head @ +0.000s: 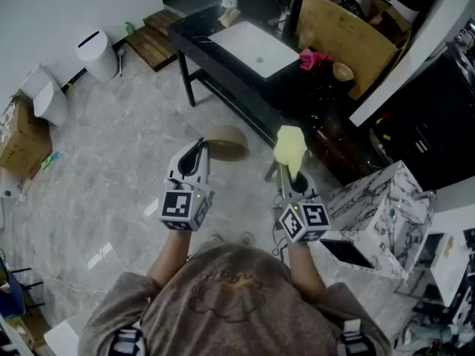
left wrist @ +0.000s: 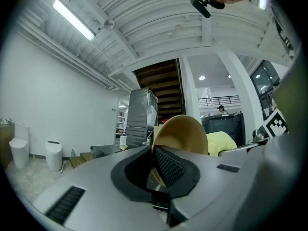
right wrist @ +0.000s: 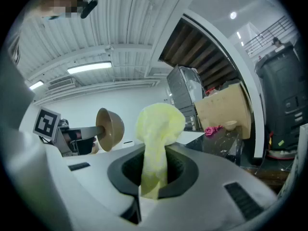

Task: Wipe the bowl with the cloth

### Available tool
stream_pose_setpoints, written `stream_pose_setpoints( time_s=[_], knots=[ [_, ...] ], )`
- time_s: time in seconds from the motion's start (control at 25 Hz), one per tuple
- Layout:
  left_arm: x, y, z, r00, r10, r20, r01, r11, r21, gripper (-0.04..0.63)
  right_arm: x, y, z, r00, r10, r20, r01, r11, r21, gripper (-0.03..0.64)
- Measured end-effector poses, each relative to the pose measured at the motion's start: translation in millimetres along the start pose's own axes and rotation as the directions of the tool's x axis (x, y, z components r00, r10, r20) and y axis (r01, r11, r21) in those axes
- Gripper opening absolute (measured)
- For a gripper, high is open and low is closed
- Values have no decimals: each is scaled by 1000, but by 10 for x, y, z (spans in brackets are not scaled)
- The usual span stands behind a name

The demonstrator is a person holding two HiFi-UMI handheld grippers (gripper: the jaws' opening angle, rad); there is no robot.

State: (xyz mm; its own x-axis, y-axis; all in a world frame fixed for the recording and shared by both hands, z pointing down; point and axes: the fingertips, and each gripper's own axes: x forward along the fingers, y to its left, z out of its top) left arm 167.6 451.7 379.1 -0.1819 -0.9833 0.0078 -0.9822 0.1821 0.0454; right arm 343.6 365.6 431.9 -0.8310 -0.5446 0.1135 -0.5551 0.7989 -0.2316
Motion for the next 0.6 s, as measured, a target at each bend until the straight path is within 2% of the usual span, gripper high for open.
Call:
stream_pose_setpoints(
  time_s=[0.24, 0.6],
  knots=[
    [35, -45, -41, 1000, 22, -13, -22, 1000, -10, 18, -6, -68, 5, 1000, 16, -7, -16, 1000, 13, 26],
    [86, -224, -140, 998, 66, -17, -66, 998, 8, 18, -20, -209, -12, 995, 102, -19, -101, 995, 16, 28]
  ],
)
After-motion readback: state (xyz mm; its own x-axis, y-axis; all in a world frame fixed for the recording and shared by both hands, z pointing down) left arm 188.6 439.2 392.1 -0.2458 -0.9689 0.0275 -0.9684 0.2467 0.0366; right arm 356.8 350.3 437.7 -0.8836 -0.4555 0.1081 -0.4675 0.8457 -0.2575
